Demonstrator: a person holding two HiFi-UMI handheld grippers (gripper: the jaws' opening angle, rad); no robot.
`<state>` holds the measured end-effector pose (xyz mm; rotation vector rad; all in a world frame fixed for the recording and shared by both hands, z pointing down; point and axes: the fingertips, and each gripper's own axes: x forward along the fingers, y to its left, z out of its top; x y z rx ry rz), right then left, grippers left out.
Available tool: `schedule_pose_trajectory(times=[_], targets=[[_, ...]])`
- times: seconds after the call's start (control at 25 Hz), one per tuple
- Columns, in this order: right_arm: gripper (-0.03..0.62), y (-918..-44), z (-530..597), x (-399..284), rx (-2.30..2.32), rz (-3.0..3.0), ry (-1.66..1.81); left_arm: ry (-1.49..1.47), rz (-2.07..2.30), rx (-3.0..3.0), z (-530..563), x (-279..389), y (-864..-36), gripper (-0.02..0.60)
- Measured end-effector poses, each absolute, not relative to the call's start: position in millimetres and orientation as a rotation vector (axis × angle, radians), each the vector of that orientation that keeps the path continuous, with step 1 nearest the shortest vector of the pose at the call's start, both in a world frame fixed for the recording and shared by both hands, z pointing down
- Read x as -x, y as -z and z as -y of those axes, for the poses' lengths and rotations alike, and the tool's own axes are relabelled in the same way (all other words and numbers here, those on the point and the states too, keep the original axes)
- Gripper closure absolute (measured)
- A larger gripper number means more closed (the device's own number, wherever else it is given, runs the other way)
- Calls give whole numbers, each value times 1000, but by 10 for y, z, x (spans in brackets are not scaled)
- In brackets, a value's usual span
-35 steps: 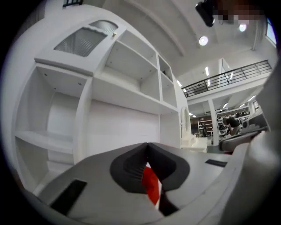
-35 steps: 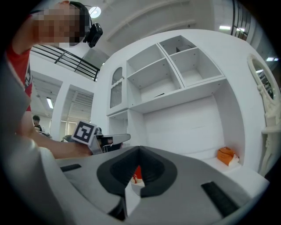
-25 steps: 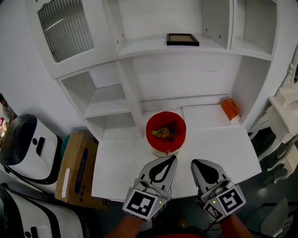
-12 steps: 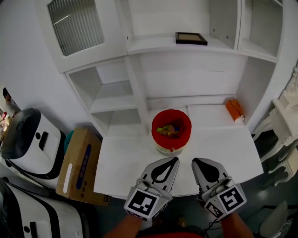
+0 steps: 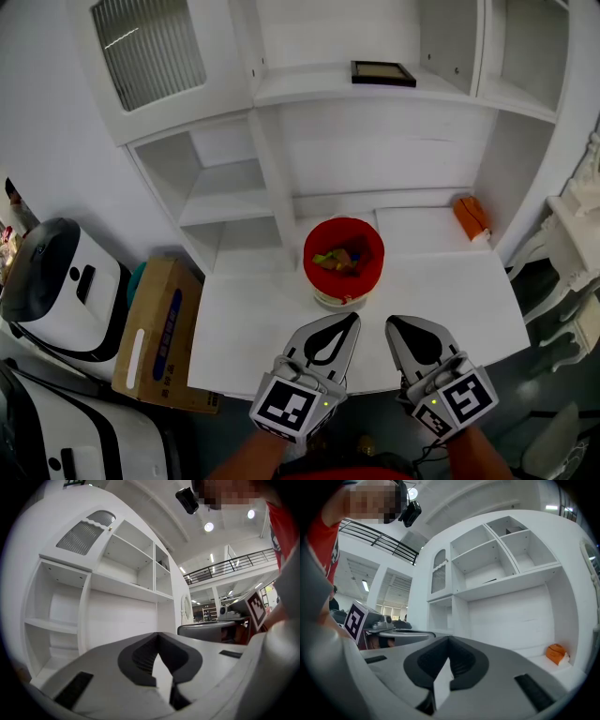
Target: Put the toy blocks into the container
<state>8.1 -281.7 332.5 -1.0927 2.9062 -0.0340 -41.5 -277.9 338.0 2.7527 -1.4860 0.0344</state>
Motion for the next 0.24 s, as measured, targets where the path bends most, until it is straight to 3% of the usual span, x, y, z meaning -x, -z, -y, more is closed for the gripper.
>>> schedule_pose_trajectory(times=[0.24], targets=[[586, -3338, 2825, -92, 1094, -2908, 35, -29, 1483, -2746, 2792, 405, -3399, 569]])
